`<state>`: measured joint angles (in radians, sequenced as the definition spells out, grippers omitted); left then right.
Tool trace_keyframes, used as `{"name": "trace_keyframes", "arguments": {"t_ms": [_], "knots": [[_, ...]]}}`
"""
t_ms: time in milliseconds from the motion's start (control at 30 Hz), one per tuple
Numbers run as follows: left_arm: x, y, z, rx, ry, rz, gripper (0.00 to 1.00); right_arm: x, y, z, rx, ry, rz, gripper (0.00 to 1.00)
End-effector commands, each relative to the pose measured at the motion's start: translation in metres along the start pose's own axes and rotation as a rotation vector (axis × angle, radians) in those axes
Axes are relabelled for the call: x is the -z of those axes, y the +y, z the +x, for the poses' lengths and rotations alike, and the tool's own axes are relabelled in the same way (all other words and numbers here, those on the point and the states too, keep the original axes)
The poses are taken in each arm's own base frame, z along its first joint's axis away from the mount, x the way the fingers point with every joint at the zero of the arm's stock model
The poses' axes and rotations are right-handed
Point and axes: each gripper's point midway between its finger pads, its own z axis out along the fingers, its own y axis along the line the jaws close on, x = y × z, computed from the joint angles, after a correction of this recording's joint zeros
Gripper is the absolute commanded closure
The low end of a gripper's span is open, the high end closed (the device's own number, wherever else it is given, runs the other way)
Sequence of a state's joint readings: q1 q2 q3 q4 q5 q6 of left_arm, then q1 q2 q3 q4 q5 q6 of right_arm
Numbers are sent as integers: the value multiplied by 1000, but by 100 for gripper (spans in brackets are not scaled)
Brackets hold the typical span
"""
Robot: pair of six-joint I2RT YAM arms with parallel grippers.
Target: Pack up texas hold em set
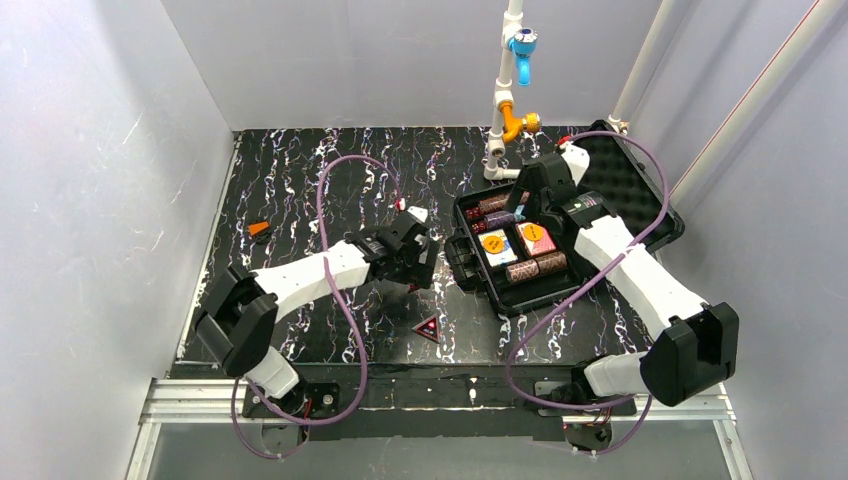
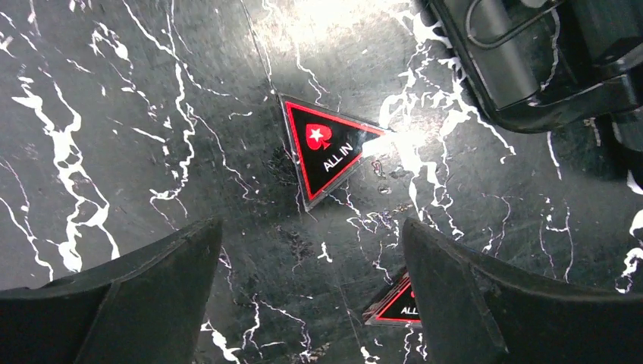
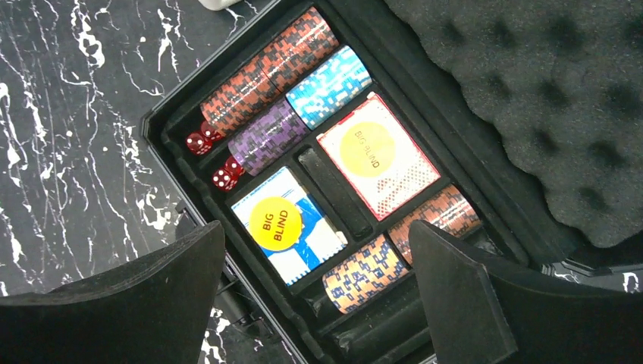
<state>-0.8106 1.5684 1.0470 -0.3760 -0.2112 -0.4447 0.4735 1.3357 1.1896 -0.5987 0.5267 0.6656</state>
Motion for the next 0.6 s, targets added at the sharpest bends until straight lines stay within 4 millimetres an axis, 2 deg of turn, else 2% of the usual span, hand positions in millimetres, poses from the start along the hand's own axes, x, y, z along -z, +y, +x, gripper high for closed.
{"name": "trace_keyframes", "arguments": {"t_ms": [0,300,567], "knots": [[-14,-14,-10,16,-8,-30,14,10,4,-9,-7,-59,23,2],[-36,-15,0,35,48,-75,15,5,11,1,25,-43,2,2],[-46,-17,-1,65,59,-105,15,-1,15,7,42,-22,-2,2]]}}
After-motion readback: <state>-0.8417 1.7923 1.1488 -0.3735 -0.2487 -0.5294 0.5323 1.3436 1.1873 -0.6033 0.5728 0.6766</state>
